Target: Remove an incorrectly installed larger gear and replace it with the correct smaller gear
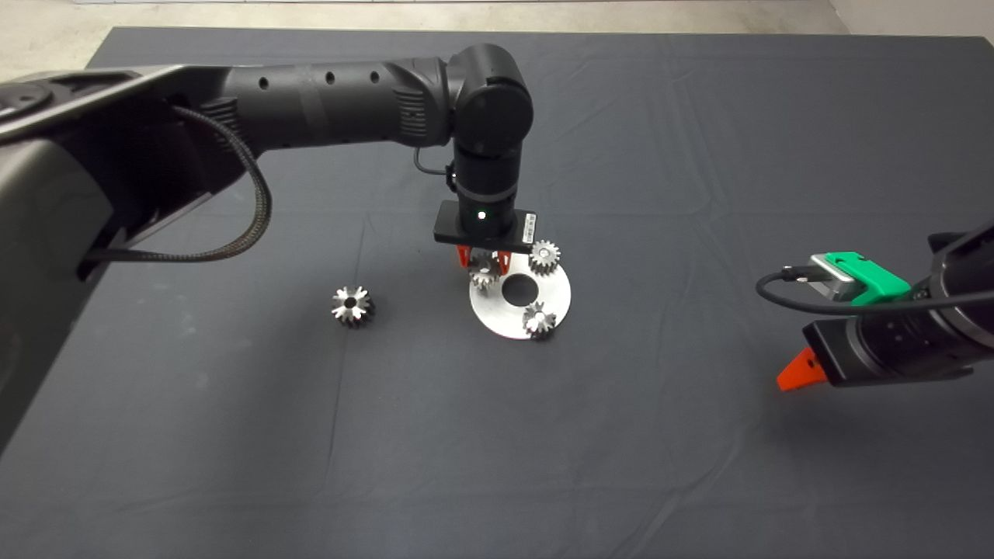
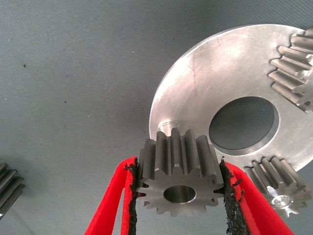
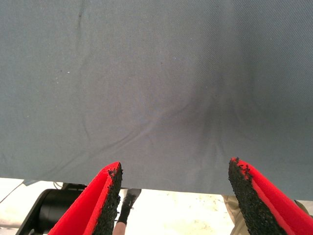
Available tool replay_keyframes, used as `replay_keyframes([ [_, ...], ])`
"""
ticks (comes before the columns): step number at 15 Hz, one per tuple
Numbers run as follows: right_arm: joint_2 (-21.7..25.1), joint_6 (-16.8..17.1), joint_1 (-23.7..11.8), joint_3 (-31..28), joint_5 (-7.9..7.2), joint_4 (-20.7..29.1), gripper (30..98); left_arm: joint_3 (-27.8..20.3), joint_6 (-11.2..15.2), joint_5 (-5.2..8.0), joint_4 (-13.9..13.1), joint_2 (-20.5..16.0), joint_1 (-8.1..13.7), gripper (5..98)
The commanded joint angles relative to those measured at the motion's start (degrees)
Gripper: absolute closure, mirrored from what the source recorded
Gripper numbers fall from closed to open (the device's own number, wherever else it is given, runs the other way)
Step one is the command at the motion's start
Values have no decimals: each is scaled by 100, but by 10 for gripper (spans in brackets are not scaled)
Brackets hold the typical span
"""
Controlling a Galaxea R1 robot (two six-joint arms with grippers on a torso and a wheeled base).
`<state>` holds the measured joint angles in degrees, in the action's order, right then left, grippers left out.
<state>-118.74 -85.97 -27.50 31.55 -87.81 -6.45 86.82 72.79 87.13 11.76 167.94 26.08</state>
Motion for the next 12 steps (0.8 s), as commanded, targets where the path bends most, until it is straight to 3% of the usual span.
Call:
replay_keyframes([
  [1, 12, 1, -124, -80, -719, 214, 701, -44, -19, 184, -8, 42, 179, 689],
  [12, 3, 1, -124, -45, -719, 214, 701, -220, -10, 196, -60, 42, 161, 689],
])
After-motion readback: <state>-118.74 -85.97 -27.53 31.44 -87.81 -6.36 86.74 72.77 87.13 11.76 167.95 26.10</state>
